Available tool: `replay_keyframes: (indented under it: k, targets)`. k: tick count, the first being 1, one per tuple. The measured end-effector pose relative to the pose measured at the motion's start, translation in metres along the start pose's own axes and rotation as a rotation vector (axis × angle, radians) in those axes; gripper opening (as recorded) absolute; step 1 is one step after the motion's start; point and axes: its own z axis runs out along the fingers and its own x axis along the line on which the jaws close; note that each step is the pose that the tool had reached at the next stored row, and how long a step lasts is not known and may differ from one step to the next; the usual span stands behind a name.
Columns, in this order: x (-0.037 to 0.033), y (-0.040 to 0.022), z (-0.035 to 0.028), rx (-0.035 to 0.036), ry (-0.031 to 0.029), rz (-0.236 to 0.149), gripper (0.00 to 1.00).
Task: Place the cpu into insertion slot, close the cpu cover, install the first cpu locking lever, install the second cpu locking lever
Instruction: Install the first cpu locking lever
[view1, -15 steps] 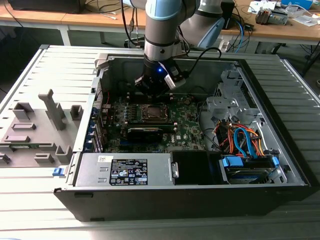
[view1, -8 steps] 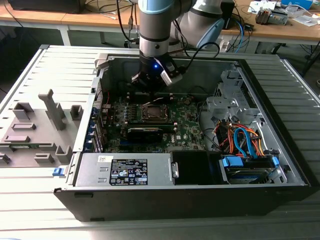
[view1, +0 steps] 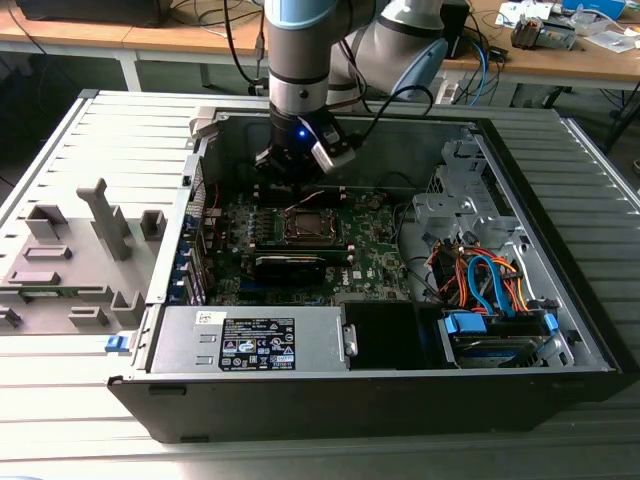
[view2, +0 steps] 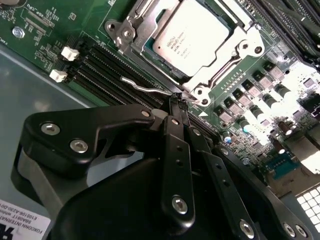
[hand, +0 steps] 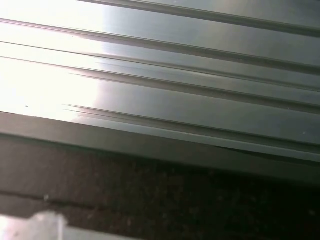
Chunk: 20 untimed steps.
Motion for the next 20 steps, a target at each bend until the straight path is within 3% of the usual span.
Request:
replay_keyframes:
  k: [6, 17, 18, 20]
  targets:
    - [0.0069, 0.0010, 0.0006, 0.0001, -0.0013, 0.007, 0.11]
    - [0.0084, -0.0072, 0.0017, -0.0006, -0.0017, 0.008, 0.11]
    - [0.0088, -0.0078, 0.0008, 0.0024, 0.0003, 0.008, 0.11]
    - [0.0084, -0.0072, -0.0022, 0.0000, -0.0014, 0.008, 0.11]
